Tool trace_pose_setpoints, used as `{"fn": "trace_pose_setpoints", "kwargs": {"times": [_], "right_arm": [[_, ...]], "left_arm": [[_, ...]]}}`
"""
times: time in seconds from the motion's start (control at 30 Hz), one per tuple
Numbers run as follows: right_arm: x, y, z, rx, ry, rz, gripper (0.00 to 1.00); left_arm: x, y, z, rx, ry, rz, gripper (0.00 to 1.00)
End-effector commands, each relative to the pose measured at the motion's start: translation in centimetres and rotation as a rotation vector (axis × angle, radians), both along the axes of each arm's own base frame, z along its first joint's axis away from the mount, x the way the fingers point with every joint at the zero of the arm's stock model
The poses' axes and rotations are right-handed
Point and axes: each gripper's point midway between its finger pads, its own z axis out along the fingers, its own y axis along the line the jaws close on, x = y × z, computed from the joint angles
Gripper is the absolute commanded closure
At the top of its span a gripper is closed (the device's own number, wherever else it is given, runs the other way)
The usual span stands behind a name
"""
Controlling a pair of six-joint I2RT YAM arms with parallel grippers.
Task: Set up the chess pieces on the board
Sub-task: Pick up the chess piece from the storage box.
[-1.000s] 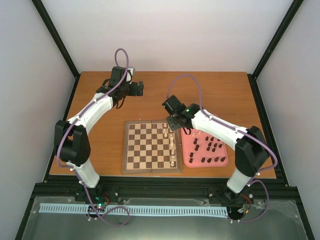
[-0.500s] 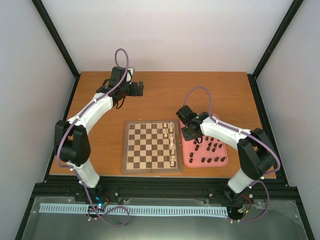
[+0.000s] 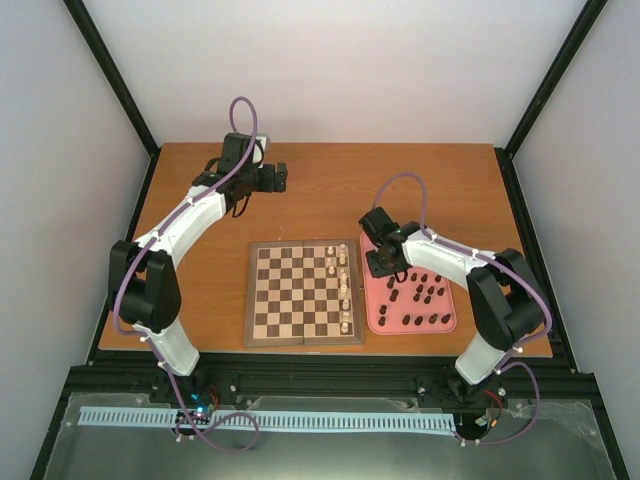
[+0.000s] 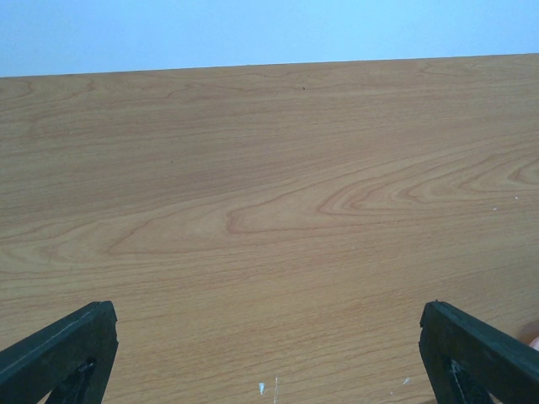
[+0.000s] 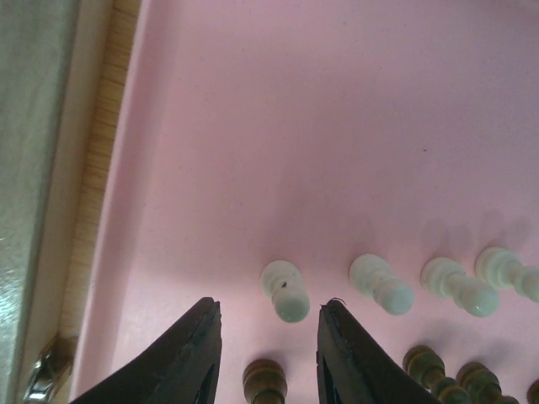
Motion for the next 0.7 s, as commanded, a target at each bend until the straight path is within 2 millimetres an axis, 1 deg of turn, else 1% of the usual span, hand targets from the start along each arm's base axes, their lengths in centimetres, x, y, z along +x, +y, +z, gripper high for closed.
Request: {"fn": "trace_pose_setpoints", "kwargs": {"times": [0.0, 0.3, 0.43, 0.67], "right_arm": [[0.6, -0.3, -1.0, 0.007, 0.012, -0.004, 0.67], [1.0, -0.6, -2.4, -0.003, 0.038, -0.011, 0.67], [1.0, -0.8, -2.7, -0.002, 0.043, -0.012, 0.69], [1.1, -0.6, -2.3, 0.009, 0.03, -0.015, 0.83]], "left_arm": [[0.8, 0.2, 1.4, -0.013, -0.025, 0.013, 0.0], [0.9, 0.3, 1.1, -0.007, -0.018, 0.018, 0.0], [0.9, 0.3, 1.1, -0.005, -0.016, 0.018, 0.0], [1.0, 0.2, 0.9, -0.006, -0.013, 0.016, 0.0]]}}
